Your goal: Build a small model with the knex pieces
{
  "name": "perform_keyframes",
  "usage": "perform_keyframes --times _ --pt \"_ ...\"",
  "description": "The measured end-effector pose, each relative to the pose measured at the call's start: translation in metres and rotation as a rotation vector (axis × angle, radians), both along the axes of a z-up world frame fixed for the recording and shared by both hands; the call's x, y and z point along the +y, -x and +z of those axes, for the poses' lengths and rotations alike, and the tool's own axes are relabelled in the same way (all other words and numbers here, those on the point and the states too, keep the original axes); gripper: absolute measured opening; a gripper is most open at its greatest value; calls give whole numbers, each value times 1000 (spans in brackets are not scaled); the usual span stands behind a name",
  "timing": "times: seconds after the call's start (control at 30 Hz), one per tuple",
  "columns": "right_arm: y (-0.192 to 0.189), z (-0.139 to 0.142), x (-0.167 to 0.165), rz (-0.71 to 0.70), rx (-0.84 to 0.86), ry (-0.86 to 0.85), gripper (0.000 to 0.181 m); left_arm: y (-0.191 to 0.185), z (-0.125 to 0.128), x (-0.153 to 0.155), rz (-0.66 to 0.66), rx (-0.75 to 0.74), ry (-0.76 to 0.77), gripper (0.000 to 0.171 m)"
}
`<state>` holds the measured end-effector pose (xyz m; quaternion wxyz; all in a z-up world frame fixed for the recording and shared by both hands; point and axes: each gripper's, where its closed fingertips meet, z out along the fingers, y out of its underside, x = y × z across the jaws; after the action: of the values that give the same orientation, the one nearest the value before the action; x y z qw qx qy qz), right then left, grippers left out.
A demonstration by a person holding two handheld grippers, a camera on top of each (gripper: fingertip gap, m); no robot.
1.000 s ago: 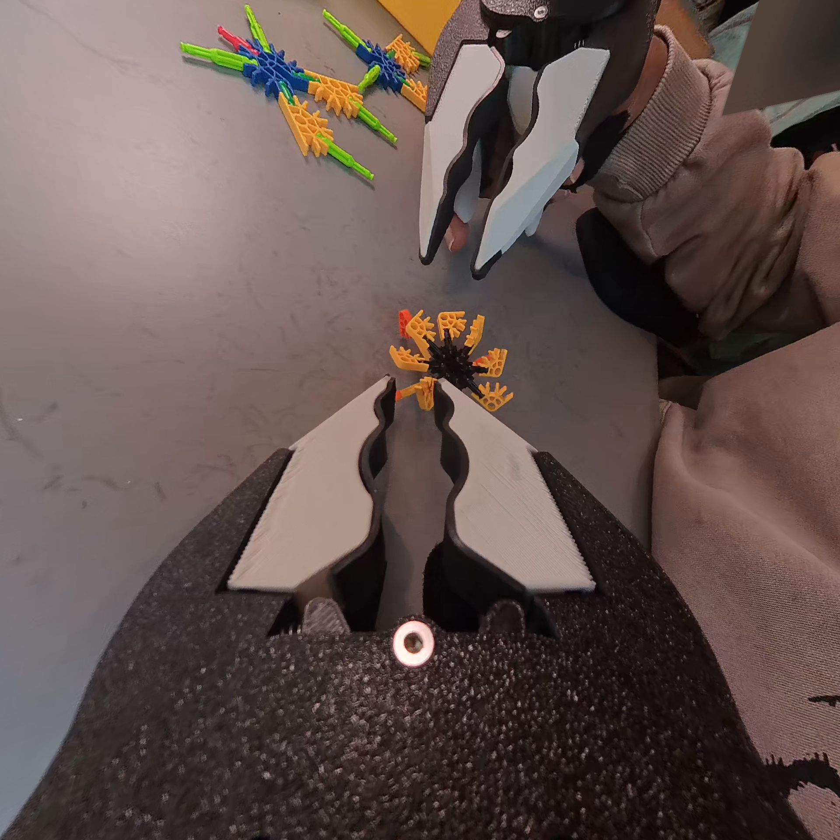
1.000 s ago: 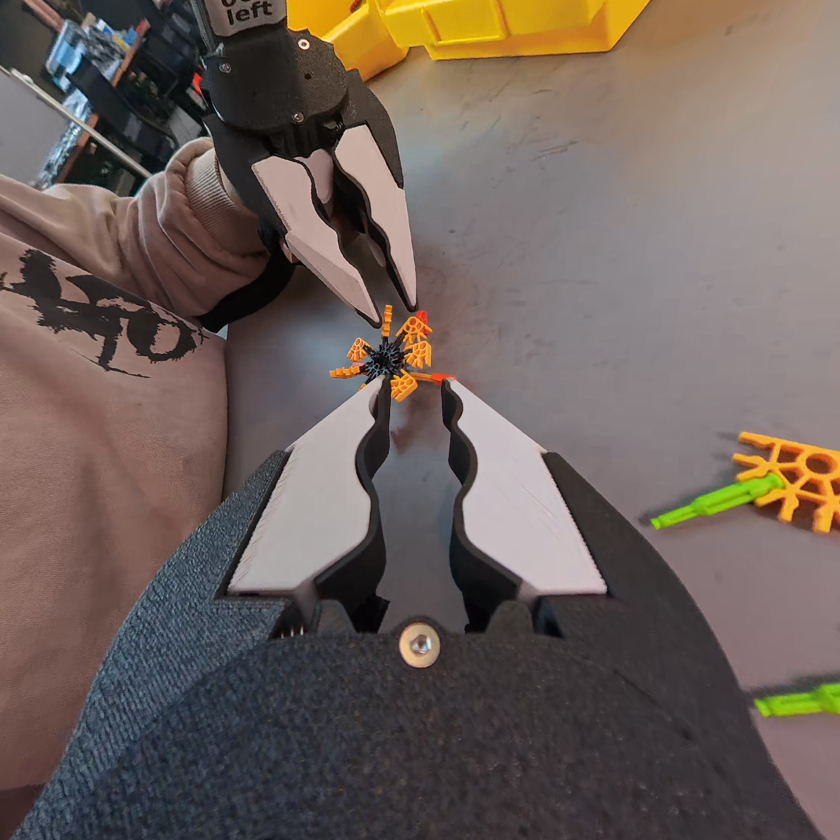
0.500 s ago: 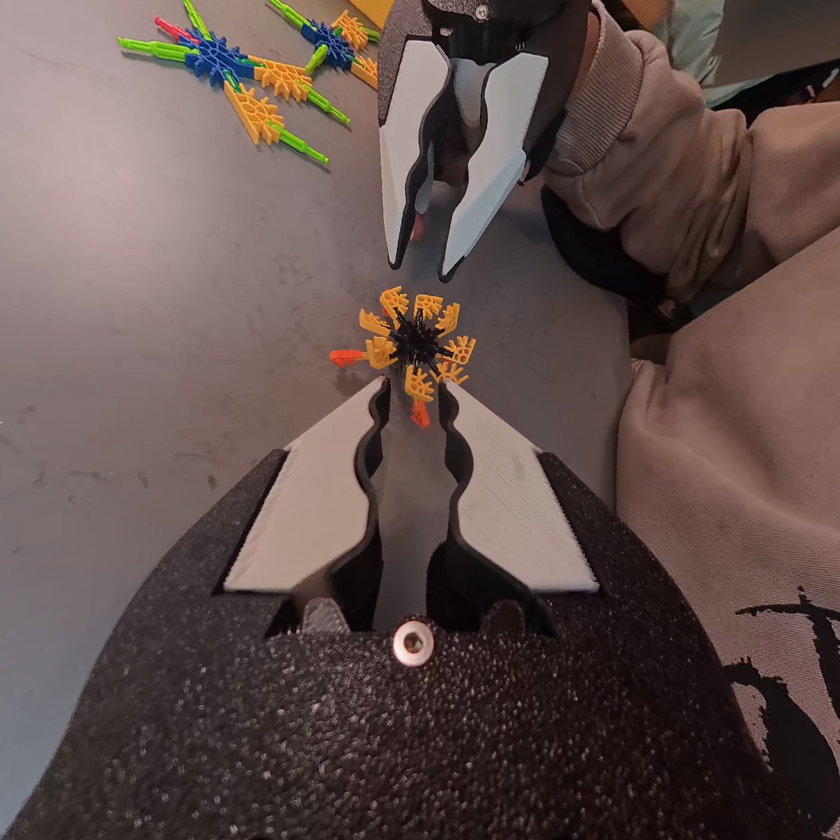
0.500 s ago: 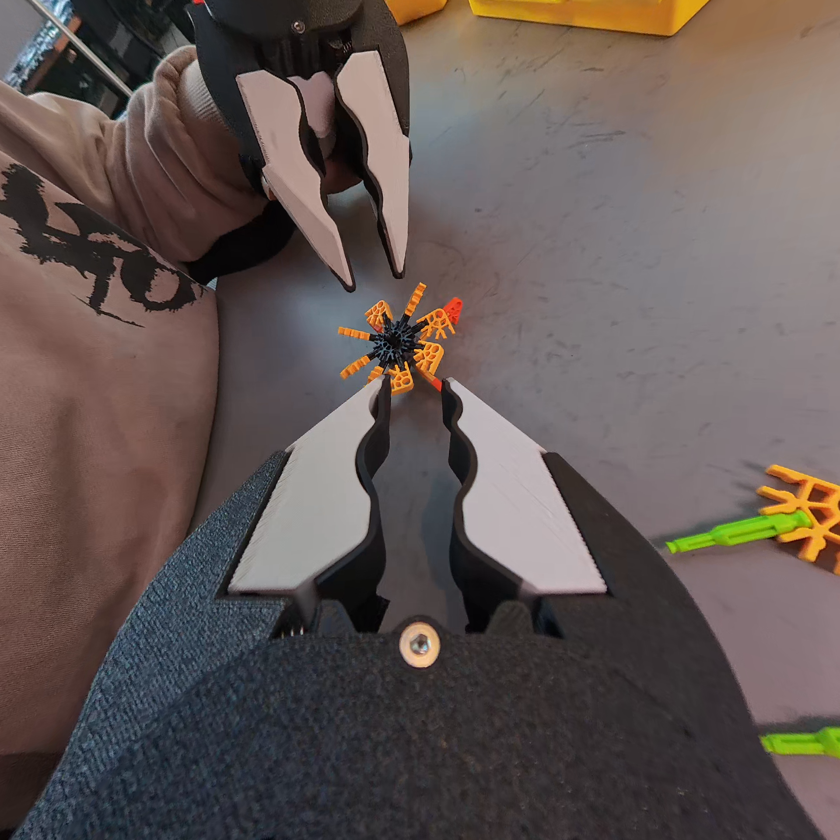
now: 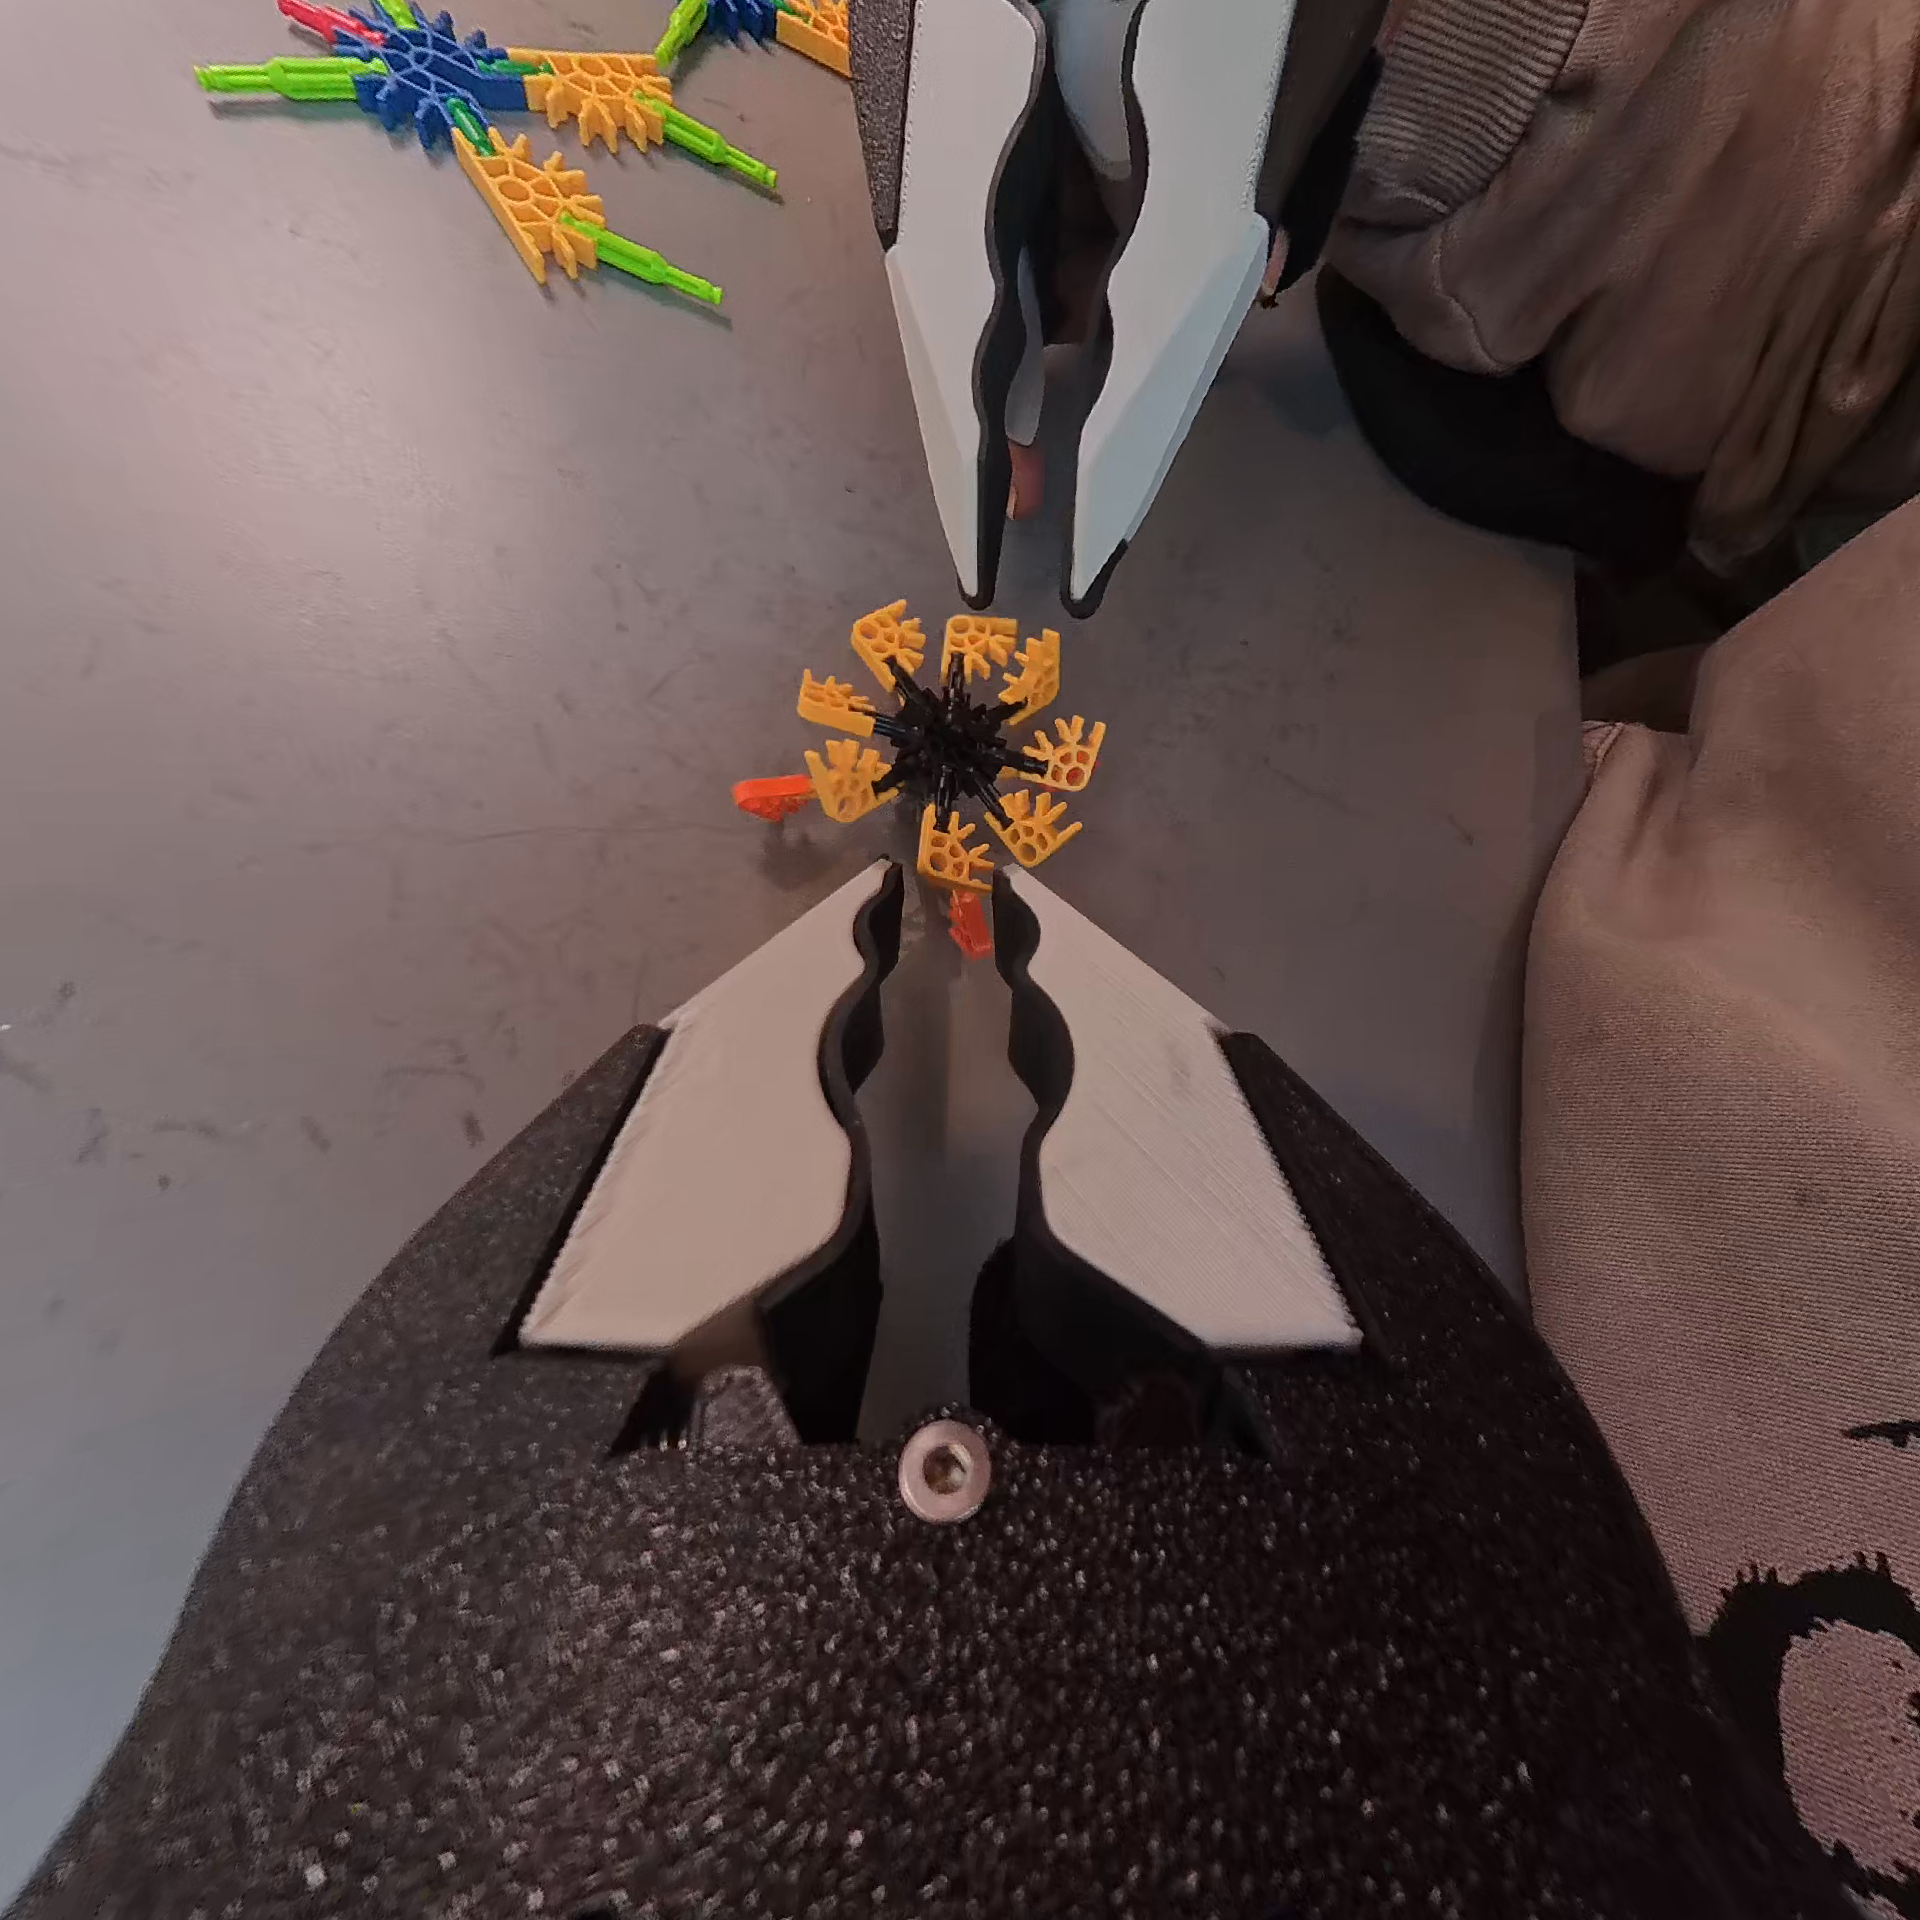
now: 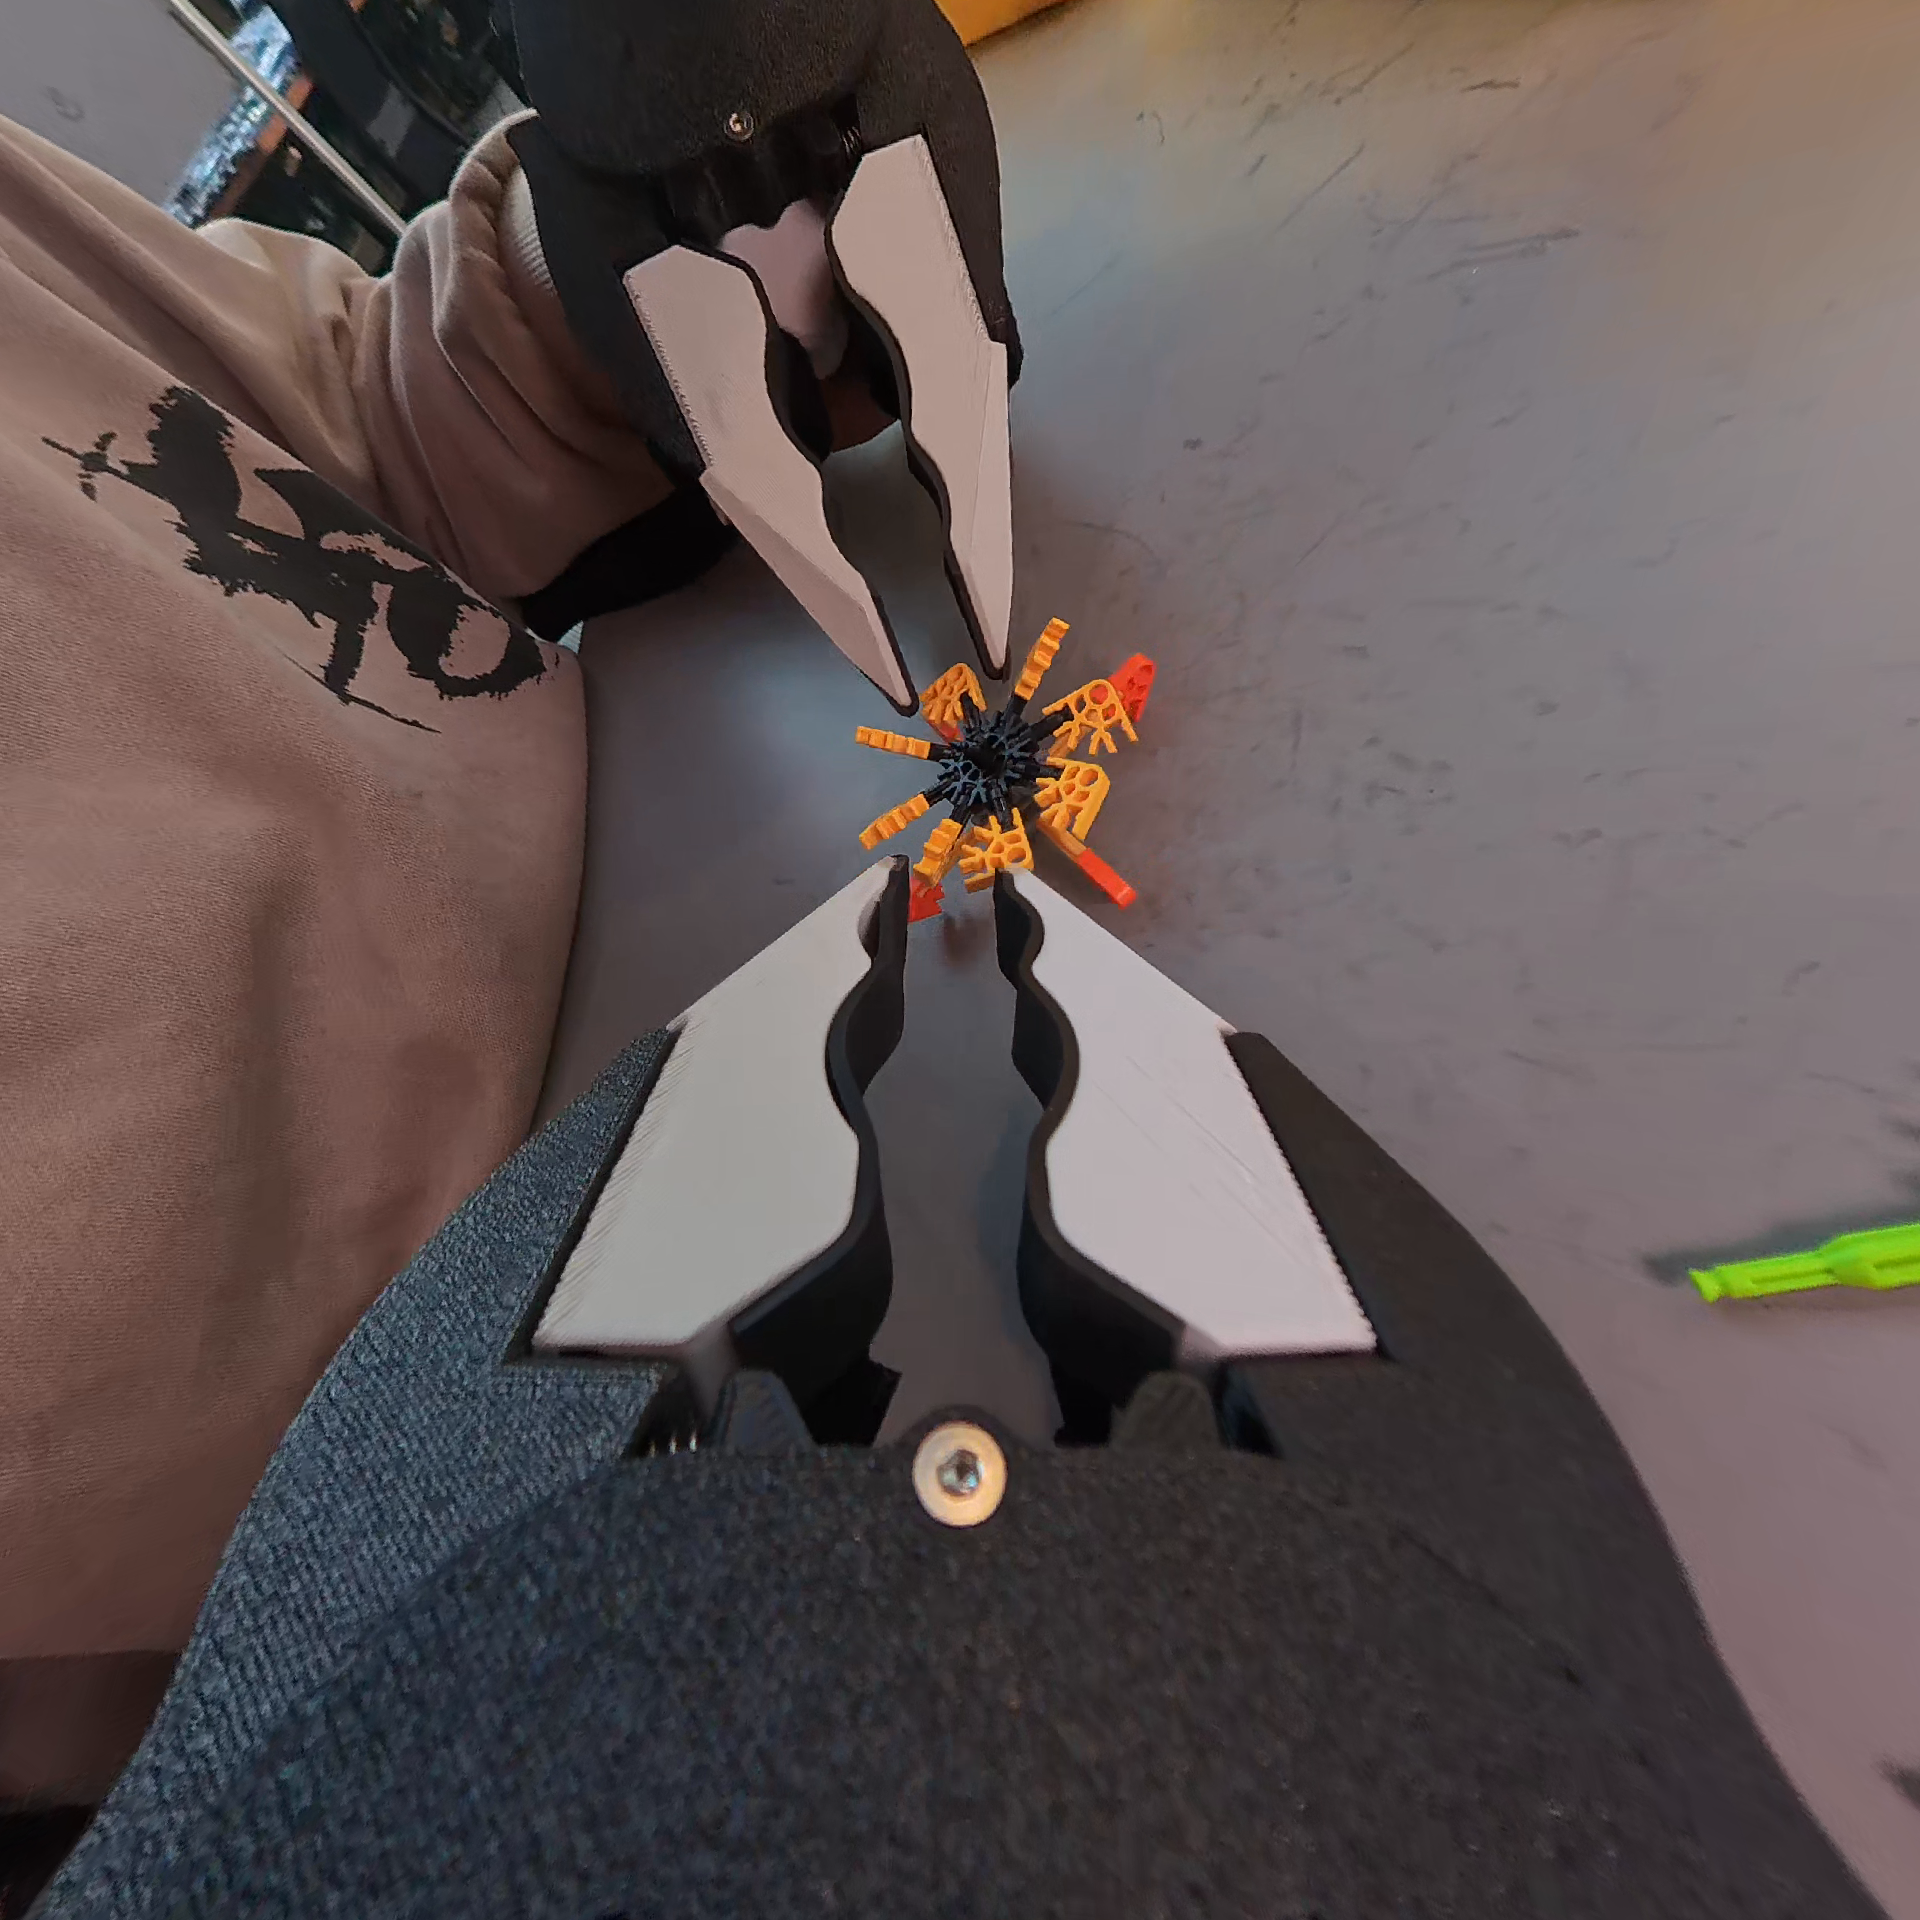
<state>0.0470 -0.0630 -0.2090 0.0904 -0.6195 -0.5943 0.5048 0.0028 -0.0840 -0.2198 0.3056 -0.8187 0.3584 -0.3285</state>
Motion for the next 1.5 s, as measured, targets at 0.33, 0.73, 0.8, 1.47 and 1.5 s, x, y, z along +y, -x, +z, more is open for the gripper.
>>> perform_keyframes --times 0.33,0.73,0.8,1.47,1.5 --pt "-3 -3 1 -5 -14 0 14 8 1 5 30 -7 -2 17" --pt "-4 -4 -1 -2 -18 0 14 7 3 2 12 -28 14 17" --pt "-4 -2 -4 6 -13 7 14 8 2 2 12 -21 12 17" --pt "0 -4 1 -71 -45 101 14 -3 -3 -7 -33 16 6 19" --pt "0 -3 3 -85 -46 119 14 -3 -5 -7 -33 28 2 20"
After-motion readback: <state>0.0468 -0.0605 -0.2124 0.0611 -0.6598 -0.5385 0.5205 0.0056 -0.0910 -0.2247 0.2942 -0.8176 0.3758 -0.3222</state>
